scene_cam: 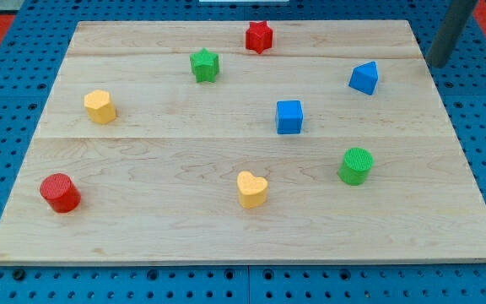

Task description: Move your arm closer to the blue triangle

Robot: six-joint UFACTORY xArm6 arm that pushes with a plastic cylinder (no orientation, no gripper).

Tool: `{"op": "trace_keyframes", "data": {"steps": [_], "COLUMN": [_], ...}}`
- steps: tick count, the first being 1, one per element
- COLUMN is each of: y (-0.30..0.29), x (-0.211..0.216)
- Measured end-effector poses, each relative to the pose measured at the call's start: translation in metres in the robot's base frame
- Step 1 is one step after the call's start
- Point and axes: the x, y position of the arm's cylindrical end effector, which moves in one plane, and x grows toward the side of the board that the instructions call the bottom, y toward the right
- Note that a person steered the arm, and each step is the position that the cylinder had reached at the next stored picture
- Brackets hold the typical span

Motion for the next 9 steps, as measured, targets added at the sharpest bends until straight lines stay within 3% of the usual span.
{"op": "trace_keyframes", "data": {"steps": [3, 5, 7, 8, 9], "y": [-0.018, -0.073, -0.067, -0.077, -0.126], "x": [-0.002, 0.003, 0.013, 0.036, 0.058]}}
